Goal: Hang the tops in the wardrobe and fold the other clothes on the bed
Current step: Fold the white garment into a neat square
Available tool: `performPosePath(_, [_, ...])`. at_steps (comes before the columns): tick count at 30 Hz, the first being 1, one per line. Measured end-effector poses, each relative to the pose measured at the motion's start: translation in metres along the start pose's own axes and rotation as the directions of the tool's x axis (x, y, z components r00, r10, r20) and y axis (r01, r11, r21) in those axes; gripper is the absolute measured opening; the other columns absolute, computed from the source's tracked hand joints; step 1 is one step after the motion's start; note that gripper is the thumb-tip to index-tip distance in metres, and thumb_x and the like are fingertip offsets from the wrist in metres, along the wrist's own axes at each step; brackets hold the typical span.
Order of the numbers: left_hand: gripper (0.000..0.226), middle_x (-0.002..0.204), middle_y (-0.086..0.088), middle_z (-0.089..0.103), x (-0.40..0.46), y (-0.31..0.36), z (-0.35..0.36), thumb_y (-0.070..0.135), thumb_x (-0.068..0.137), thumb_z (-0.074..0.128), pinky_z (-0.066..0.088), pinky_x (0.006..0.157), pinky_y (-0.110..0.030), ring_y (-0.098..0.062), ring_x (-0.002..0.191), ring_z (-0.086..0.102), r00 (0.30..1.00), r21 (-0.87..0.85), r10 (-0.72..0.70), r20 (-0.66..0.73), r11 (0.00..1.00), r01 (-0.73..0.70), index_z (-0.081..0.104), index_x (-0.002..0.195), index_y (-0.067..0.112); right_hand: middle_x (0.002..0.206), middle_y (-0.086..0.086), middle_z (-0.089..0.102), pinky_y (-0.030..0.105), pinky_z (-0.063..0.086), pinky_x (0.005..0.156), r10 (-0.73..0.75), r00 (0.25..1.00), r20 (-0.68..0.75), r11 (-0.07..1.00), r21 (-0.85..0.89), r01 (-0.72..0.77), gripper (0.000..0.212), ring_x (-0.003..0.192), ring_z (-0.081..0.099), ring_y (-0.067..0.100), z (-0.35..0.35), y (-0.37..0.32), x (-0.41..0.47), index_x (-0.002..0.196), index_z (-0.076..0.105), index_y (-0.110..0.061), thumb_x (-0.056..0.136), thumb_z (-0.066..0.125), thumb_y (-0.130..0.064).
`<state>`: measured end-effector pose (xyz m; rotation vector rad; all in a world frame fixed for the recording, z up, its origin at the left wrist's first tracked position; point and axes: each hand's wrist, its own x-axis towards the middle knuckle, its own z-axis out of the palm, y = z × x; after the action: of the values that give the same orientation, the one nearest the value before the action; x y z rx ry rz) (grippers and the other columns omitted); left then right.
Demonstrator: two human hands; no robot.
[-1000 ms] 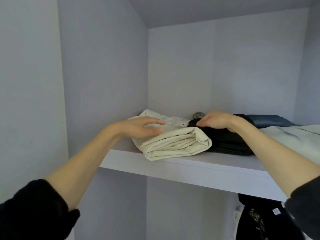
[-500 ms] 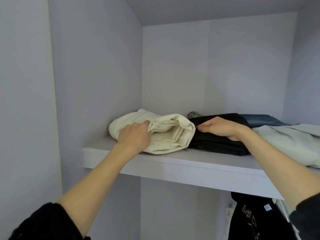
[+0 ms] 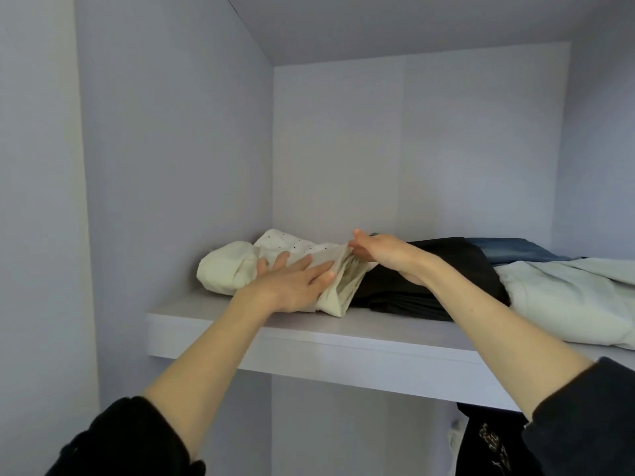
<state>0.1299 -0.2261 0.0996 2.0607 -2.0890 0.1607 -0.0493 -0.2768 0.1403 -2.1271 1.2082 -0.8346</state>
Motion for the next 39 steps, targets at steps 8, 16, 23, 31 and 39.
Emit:
performPosePath(8, [0.055,0.159,0.005,-0.007,0.036,-0.001,0.019,0.067,0.09,-0.001,-0.017,0.098,-0.072,-0.034,0.144,-0.01,0.976,0.059,-0.216,0.006,0.975,0.216,-0.003,0.143,0.053,0.13,0.008,0.053,0.033,0.036,0.101,-0.186,0.981,-0.062,0.87,-0.474,0.135,0.039,0.123,0.047,0.027,0.016,0.009,0.019,0.116,0.06,-0.018,0.102,0.028,-0.035])
performPosePath(16, [0.053,0.158,0.005,-0.013,0.016,-0.013,0.015,0.056,0.097,0.01,-0.011,0.111,-0.057,-0.026,0.145,-0.01,0.989,0.048,-0.08,0.127,0.996,0.075,-0.007,0.146,0.044,0.159,-0.001,0.009,0.05,-0.001,0.115,0.045,0.995,0.085,0.67,-0.742,0.033,0.055,0.146,0.007,0.022,0.012,0.037,0.004,0.15,0.013,-0.032,0.099,0.014,-0.053])
performPosePath(23, [0.05,0.154,-0.003,0.027,-0.032,0.018,-0.005,0.03,0.1,0.041,0.016,0.113,-0.025,-0.017,0.141,0.023,0.958,-0.294,0.18,-0.224,0.925,-0.242,0.029,0.147,0.018,0.155,0.002,0.025,0.044,0.007,0.116,-0.162,0.986,-0.04,0.78,-0.617,0.103,0.048,0.144,0.018,0.02,-0.003,0.027,-0.065,0.147,0.028,-0.022,0.101,0.032,-0.037])
performPosePath(31, [0.033,0.124,0.007,0.055,-0.115,0.107,0.021,0.017,0.097,0.047,0.034,0.092,-0.014,-0.006,0.118,0.049,0.771,-0.558,0.345,-0.535,0.541,-0.629,0.052,0.13,0.02,0.124,-0.002,0.061,0.026,0.04,0.094,-0.055,0.837,-0.544,0.946,-0.297,-0.131,0.032,0.11,0.055,0.012,-0.011,0.033,-0.229,0.126,0.058,-0.021,0.097,0.045,-0.028])
performPosePath(39, [0.032,0.119,0.006,0.059,-0.238,0.203,0.081,0.02,0.098,0.045,0.037,0.073,0.003,-0.004,0.103,0.055,0.728,-0.775,0.613,-0.308,0.282,-0.565,0.051,0.129,0.024,0.116,0.003,0.067,0.014,0.038,0.085,0.319,0.639,-0.7,0.895,0.001,-0.445,0.027,0.107,0.062,0.016,0.033,0.063,-0.436,0.119,0.063,-0.015,0.097,0.047,-0.018])
